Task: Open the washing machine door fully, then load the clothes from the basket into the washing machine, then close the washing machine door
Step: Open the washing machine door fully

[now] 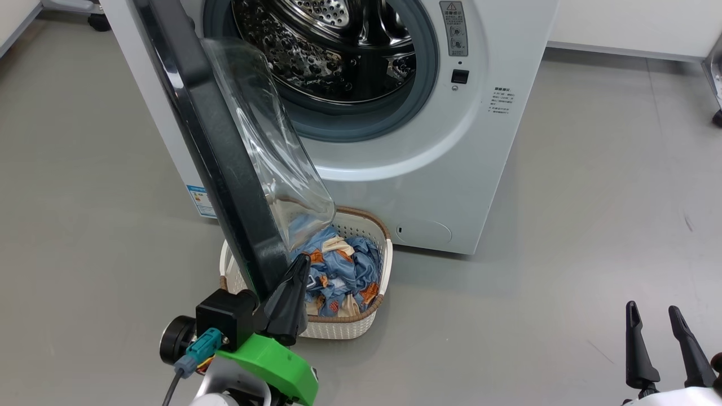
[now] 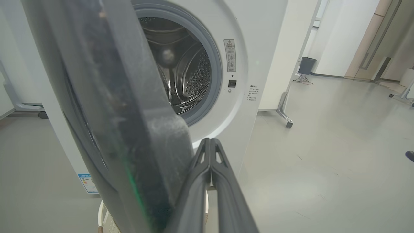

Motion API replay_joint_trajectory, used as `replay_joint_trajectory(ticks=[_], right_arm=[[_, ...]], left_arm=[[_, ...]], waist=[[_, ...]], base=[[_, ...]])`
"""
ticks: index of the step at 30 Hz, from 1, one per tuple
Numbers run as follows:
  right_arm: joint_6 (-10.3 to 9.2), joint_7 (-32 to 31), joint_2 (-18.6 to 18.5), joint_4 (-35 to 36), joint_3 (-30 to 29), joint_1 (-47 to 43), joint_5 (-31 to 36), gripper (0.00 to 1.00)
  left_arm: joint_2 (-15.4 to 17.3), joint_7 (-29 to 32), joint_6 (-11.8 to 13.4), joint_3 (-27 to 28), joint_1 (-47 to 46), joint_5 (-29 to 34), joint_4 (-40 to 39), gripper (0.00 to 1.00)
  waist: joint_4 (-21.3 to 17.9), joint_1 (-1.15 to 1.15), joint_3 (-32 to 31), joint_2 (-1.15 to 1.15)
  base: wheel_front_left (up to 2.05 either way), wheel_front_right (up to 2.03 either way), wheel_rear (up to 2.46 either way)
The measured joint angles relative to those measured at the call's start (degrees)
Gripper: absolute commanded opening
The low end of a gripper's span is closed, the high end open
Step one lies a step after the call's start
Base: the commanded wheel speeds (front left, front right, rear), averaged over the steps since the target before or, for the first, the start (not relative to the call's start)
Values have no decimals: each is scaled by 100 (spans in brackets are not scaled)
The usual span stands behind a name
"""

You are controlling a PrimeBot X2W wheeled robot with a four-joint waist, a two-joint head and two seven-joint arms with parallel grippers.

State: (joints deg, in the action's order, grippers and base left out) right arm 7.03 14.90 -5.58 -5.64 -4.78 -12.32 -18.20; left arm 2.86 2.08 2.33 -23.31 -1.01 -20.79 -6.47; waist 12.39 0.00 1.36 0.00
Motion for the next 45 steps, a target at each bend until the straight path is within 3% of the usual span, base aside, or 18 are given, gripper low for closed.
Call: replay_joint_trajectory(ticks=[16,36,45], right_arm=[[0,0,1,-7,-49,2,-14,100],[-1,0,15,-4,-83,2,-36,100],[0,0,13,-9,57,15,-36,100]], left_arm=[[-23,-64,124,-66,-37,-43,36,0],[-26,-64,183,-130,-150,-38,97,0],[-4,-113,318,258,-133,-24,203,0]], waist=[[149,0,18,0],[801,0,48,0],[1035,0,46,0]], base=[[0,0,0],[0,0,0],[0,0,0]])
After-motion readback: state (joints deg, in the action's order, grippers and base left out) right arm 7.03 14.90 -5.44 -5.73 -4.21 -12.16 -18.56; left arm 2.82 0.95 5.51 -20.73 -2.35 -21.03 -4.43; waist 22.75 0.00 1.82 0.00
